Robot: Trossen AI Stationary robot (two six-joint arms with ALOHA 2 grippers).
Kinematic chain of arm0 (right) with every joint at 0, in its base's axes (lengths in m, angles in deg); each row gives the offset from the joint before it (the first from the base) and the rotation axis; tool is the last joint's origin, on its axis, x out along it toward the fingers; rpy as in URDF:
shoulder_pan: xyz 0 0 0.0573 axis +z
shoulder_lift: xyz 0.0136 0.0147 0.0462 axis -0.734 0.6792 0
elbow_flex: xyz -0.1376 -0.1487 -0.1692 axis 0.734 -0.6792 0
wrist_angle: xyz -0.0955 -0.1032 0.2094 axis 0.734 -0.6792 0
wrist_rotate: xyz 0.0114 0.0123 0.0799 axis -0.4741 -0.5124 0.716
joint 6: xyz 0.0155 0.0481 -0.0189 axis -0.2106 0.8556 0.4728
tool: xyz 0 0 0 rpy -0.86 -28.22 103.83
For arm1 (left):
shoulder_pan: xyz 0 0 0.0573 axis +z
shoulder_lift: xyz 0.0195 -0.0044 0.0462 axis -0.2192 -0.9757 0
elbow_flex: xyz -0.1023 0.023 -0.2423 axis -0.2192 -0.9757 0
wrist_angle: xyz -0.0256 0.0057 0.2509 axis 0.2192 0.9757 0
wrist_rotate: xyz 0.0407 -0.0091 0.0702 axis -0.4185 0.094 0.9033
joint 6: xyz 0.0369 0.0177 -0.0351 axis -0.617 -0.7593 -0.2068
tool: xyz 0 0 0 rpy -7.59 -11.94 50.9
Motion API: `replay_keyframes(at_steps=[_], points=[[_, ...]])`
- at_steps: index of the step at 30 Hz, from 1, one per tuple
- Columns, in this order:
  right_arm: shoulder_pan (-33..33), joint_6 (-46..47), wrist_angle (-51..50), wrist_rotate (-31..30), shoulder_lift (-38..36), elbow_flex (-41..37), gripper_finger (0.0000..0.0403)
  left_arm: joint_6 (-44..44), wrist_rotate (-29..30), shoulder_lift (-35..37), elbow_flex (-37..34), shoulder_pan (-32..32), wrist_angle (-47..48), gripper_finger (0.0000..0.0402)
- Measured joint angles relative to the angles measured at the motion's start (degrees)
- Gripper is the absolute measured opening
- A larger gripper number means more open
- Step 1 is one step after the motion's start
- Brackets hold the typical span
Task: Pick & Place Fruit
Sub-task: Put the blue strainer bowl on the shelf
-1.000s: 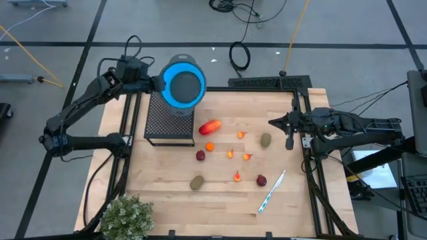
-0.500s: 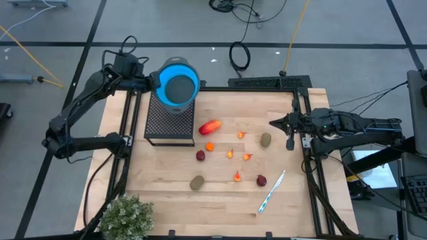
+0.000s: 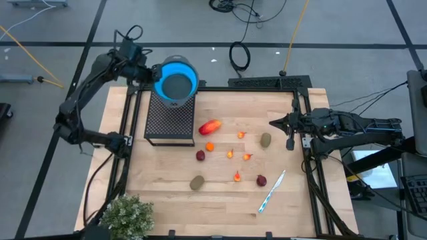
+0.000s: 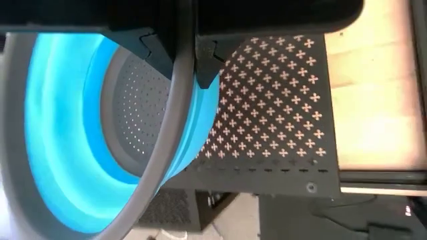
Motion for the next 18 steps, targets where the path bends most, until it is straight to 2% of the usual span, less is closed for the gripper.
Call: replay_keyframes(at_steps=[4,18], points=[[0.0,0.0,0.0,0.0,0.0,0.0,0.0,-4.6,-3.5,-0.8,0.3,1.7,0.5,0.0003],[0.0,0.1,-0.9,0.0,0.0,0.0,0.0,-11.4,-4.3,-0.7,-0.2,6.0,1.8,0.0003]])
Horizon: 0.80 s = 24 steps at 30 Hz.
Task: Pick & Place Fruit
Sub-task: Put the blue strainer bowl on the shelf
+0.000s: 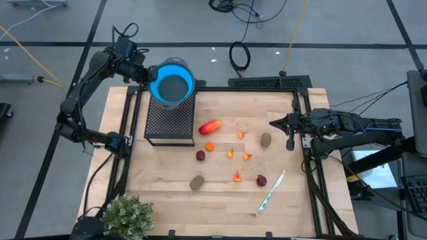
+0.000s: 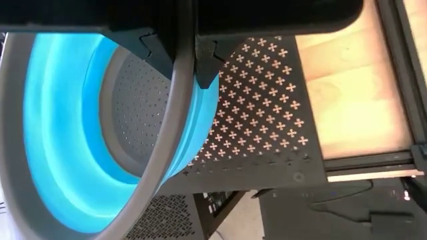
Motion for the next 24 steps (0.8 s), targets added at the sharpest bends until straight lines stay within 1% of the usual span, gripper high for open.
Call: replay_keyframes(at_steps=[3,7,12,17,24], points=[[0.0,0.0,0.0,0.0,0.0,0.0,0.0,-1.8,-0.5,-0.1,0.0,0.7,0.1,0.0003],[0.0,0.0,0.1,0.0,0.0,0.0,0.0,-2.0,-1.0,-1.6,0.0,1.0,0.5,0.0003],[0.0,0.0,0.1,0.0,0.0,0.0,0.0,-2.3,-4.2,-4.5,0.0,1.0,-0.2,0.0003],[0.0,0.0,0.1,-0.1,0.0,0.0,0.0,-3.3,-3.8,-6.3,0.0,1.2,0.4,0.0003],[0.0,0.0,0.1,-0.2,0.0,0.0,0.0,-4.5,-3.6,-6.9,-0.1,1.2,0.4,0.0003]])
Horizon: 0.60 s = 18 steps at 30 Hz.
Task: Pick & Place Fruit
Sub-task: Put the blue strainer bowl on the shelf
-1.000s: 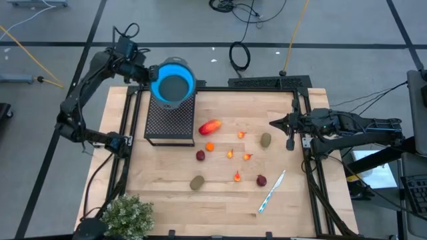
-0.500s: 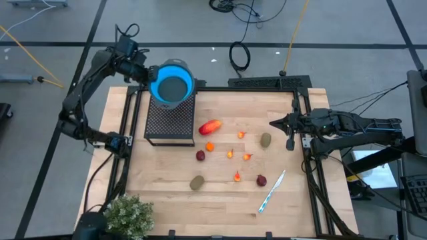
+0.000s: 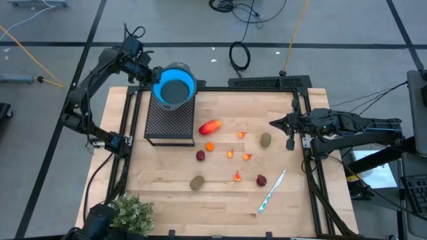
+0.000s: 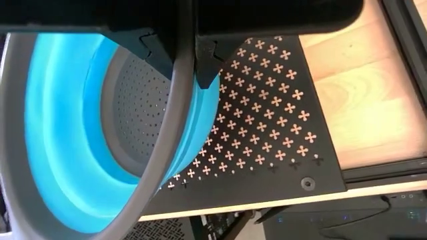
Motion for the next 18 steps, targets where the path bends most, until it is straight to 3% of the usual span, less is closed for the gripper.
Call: replay_keyframes(at_steps=[13,18], points=[[0.0,0.0,0.0,-0.1,0.0,0.0,0.0,-2.0,3.2,0.0,0.0,-0.1,2.8,0.0006],[0.0,0.0,0.0,-0.1,0.0,0.0,0.0,-2.0,3.6,0.0,0.0,-0.5,2.8,0.0042]])
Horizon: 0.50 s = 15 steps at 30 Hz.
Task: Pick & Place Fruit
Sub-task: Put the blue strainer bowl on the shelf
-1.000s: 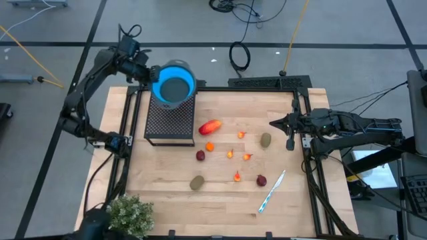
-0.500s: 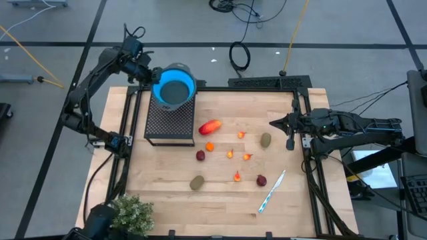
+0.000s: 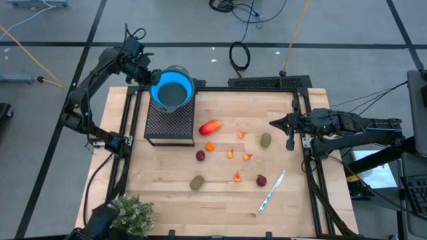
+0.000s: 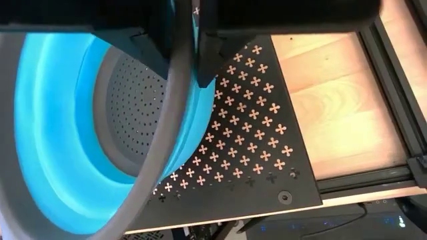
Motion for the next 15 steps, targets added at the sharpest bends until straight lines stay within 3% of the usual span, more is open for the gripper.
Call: replay_keyframes(at_steps=[15], points=[[0.0,0.0,0.0,0.0,0.0,0.0,0.0,-0.4,2.5,0.0,0.0,-1.7,-0.1,0.0154]])
